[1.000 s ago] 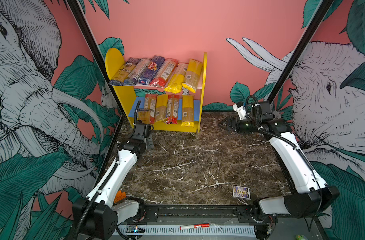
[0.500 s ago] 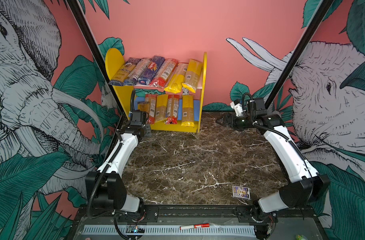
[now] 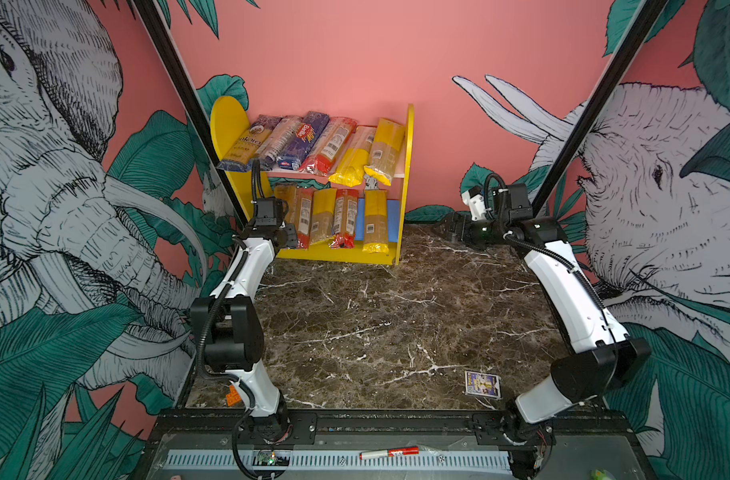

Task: Arrange pasta packages on shelves
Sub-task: Place the pasta bag on the shelf.

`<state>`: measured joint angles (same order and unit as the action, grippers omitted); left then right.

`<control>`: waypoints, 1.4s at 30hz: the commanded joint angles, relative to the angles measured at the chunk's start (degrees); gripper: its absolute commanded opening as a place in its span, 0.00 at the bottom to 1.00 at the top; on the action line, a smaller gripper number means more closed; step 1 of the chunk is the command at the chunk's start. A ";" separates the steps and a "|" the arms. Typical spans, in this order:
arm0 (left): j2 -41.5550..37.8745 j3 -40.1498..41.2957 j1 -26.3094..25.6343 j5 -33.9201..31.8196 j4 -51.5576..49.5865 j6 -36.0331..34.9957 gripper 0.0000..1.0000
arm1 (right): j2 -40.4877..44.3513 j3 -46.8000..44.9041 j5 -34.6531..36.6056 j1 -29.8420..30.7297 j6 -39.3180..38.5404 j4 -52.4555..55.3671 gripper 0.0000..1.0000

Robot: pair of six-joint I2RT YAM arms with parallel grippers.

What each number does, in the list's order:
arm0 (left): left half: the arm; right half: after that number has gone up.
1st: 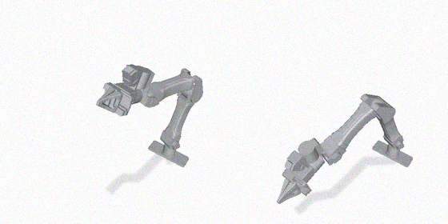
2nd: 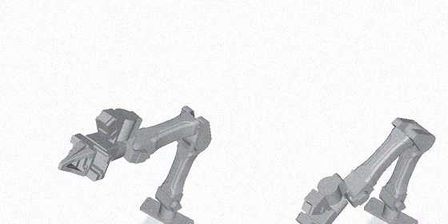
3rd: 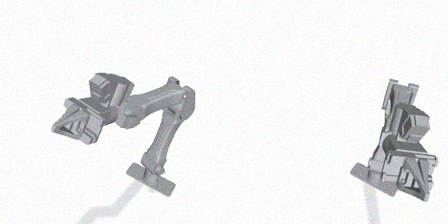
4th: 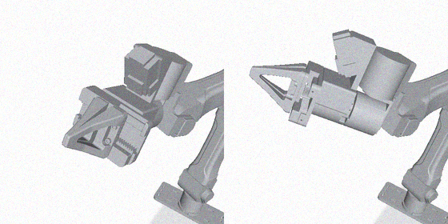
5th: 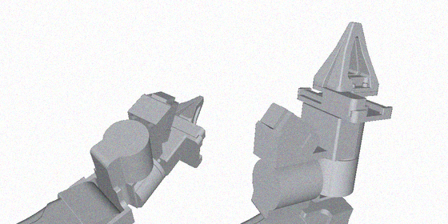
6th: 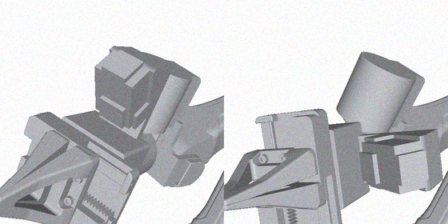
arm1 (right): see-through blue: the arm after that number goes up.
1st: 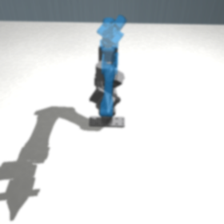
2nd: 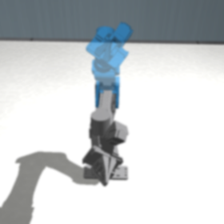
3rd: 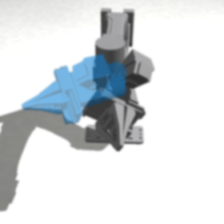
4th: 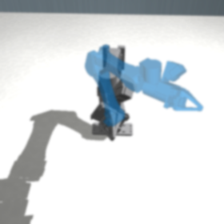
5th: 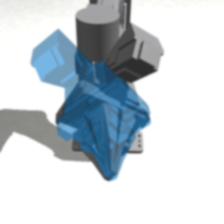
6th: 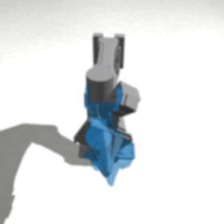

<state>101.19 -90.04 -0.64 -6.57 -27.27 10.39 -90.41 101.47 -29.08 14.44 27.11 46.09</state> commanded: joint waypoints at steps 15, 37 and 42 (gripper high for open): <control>7.06 -13.68 4.88 6.84 6.84 -2.42 0.00 | -0.79 3.60 4.02 -0.29 2.76 0.13 0.99; 8.86 -12.18 7.78 8.09 6.22 0.86 0.81 | 0.84 4.09 7.41 0.25 2.06 3.88 0.99; 7.53 -10.13 7.70 9.43 6.18 1.20 0.80 | 1.44 3.91 7.49 0.30 1.57 4.31 0.99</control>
<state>112.38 -101.19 6.24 1.58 -23.09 10.70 -91.11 105.69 -22.41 14.52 29.30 50.13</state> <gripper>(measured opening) 0.803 0.989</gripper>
